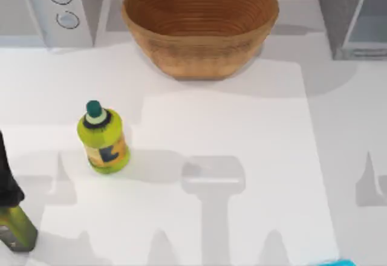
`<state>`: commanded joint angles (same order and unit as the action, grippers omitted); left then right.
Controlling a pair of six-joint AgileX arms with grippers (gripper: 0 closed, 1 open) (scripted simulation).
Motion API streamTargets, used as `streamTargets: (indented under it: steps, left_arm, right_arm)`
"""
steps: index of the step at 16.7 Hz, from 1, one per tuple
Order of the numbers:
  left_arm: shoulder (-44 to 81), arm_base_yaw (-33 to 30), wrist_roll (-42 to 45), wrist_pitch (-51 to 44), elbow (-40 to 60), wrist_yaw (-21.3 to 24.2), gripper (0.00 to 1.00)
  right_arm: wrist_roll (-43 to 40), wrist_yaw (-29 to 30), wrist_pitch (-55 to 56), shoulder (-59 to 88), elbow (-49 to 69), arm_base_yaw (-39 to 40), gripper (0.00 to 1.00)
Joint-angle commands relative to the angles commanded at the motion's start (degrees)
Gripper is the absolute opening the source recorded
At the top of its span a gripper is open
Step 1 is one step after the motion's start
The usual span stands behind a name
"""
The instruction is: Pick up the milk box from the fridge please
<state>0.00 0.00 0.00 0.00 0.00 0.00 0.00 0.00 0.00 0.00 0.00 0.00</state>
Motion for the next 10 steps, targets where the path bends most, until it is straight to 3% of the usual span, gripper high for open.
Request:
streamTargets:
  steps: [5, 10]
  left_arm:
    - [0.0, 0.0, 0.0, 0.0, 0.0, 0.0, 1.0]
    - [0.0, 0.0, 0.0, 0.0, 0.0, 0.0, 1.0]
  right_arm:
    - [-0.1, -1.3, 3.6, 3.5, 0.6, -1.4, 1.0]
    - [-0.2, -6.8, 21.0, 21.4, 2.9, -7.3, 1.0]
